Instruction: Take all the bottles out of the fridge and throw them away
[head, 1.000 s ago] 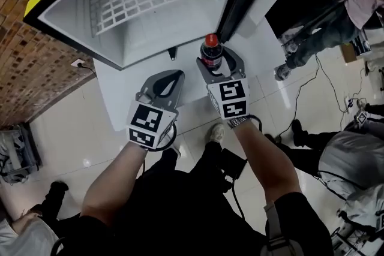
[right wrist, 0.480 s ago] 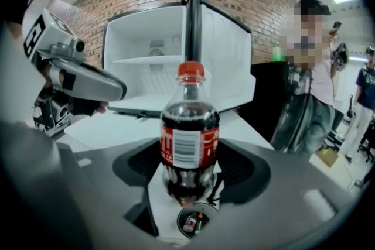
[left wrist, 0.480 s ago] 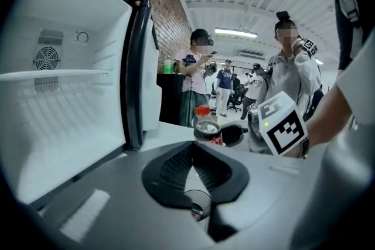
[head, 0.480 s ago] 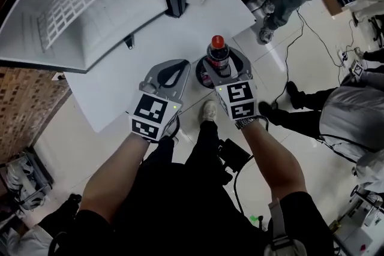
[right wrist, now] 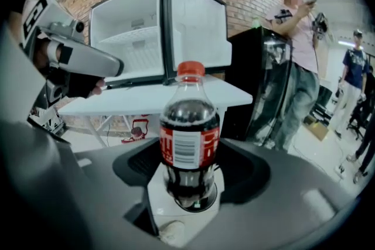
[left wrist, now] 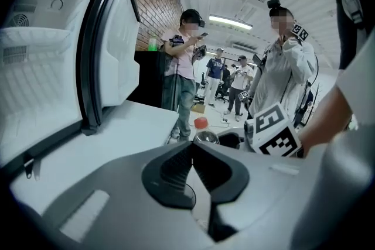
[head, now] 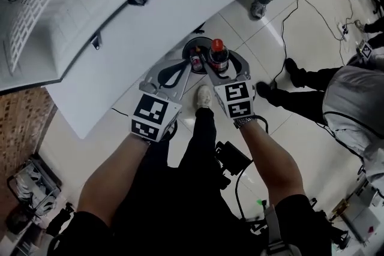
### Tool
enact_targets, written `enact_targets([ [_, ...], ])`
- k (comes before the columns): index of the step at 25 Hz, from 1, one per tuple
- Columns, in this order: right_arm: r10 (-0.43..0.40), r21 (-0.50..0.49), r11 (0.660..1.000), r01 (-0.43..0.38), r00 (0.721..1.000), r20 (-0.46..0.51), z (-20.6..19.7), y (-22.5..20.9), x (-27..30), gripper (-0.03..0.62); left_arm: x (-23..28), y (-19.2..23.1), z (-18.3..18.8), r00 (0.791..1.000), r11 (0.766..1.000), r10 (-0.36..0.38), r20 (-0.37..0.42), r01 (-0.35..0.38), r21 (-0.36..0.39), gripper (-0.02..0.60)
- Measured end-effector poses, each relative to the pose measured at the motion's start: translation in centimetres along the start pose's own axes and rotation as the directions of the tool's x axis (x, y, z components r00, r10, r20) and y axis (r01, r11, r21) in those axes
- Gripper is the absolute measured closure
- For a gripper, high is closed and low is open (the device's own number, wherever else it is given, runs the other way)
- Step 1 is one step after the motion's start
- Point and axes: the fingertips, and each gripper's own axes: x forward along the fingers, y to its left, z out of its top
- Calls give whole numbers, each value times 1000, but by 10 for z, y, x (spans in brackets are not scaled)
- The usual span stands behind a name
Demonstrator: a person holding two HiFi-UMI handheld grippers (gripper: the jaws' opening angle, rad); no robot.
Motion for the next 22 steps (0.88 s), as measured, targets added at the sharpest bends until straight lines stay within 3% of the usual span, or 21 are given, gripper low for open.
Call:
enact_targets([
  [7,10,25,1000,-7,995,-96,-63,-17,37,290,35,-12,-30,997,999,-39,-61,38,-12,578],
  [22,41,61,998,-25,962,-270,-186,-34,153,290,97,4,-117,982,998,-57,-179,50,-43,578],
])
